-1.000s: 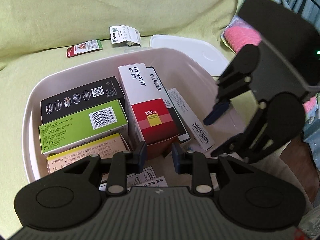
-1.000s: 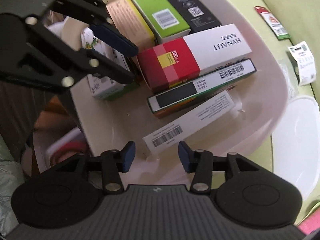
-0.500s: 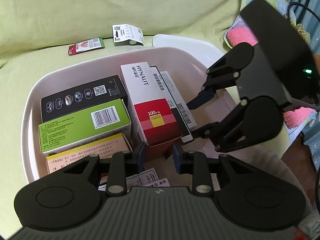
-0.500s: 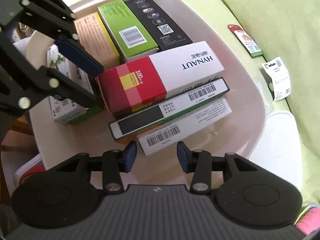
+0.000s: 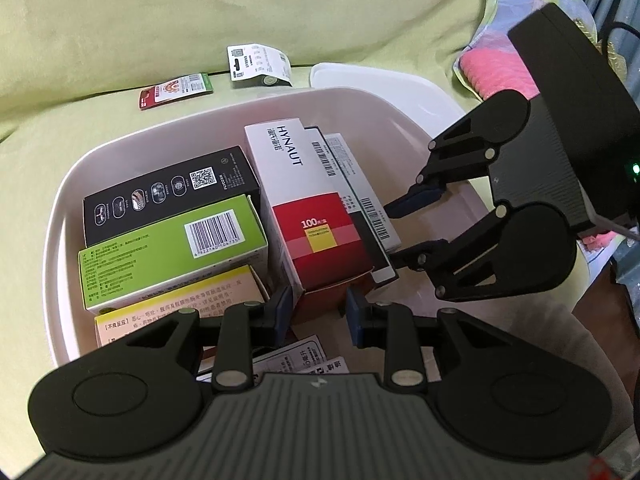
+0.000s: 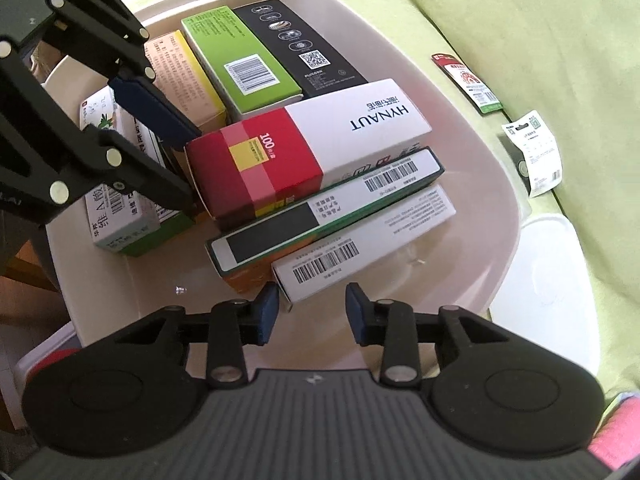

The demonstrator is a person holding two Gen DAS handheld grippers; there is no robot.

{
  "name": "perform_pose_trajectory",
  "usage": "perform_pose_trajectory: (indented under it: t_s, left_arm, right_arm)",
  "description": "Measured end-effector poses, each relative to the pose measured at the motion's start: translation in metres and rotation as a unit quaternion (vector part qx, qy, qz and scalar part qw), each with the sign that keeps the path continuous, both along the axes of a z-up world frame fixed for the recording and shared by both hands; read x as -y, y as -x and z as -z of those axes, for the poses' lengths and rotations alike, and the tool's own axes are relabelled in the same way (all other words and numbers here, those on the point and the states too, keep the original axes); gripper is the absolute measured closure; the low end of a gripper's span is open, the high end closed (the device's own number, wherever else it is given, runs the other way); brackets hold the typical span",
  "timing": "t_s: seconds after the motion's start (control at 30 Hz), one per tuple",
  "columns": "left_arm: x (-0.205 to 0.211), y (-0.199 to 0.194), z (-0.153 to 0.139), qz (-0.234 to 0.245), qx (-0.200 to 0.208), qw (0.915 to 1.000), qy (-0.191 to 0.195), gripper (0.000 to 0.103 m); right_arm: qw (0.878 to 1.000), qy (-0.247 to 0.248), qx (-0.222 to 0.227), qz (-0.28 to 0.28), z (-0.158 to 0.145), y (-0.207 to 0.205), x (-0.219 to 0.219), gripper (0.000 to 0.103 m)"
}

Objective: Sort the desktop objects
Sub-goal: 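Lower the mecobalamin box into the bin beside the HYNAUT box and open the right gripper, then withdraw the right gripper up from the bin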

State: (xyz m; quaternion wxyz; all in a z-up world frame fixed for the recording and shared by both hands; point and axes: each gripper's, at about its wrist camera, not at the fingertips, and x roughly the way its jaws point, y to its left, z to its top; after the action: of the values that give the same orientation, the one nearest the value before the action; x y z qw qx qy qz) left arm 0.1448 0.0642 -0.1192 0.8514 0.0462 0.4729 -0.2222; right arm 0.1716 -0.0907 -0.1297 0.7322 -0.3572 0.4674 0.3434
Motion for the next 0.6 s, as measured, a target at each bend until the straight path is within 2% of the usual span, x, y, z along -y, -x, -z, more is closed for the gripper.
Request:
perform_pose_trajectory:
  t_s: [0.1, 0.23, 0.33, 0.37, 0.4, 0.5, 0.6]
  left_arm:
    - [0.001, 0.000, 0.000, -0.002, 0.000, 1.0000, 0.000, 0.069]
    - [0.001, 0.000, -0.001, -0.008, 0.001, 1.0000, -0.002, 0.069]
    - [0.001, 0.003, -0.004, -0.015, 0.004, 0.9999, -0.004, 0.068]
    - [0.001, 0.004, -0.005, -0.017, 0.006, 0.9998, -0.005, 0.065]
    - [0.001, 0.005, -0.007, -0.020, 0.008, 0.9998, -0.005, 0.059]
    - [0.002, 0.010, -0.012, -0.025, 0.015, 0.9996, -0.005, 0.058]
    - [0.005, 0.014, -0.017, -0.030, 0.018, 0.9994, -0.007, 0.054]
  right_arm:
    - [1.000, -0.009, 0.004, 0.004, 0.004, 0.008, -0.002, 0.072]
    - [0.999, -0.041, 0.005, 0.035, -0.009, 0.016, 0.011, 0.070]
    - [0.995, -0.072, 0.011, 0.071, -0.018, 0.021, 0.024, 0.066]
    - [0.993, -0.085, 0.013, 0.087, -0.023, 0.023, 0.029, 0.065]
    - [0.990, -0.097, 0.012, 0.101, -0.027, 0.027, 0.033, 0.064]
    - [0.978, -0.144, 0.011, 0.148, -0.028, 0.024, 0.042, 0.062]
    - [0.957, -0.199, 0.005, 0.209, -0.038, 0.030, 0.056, 0.059]
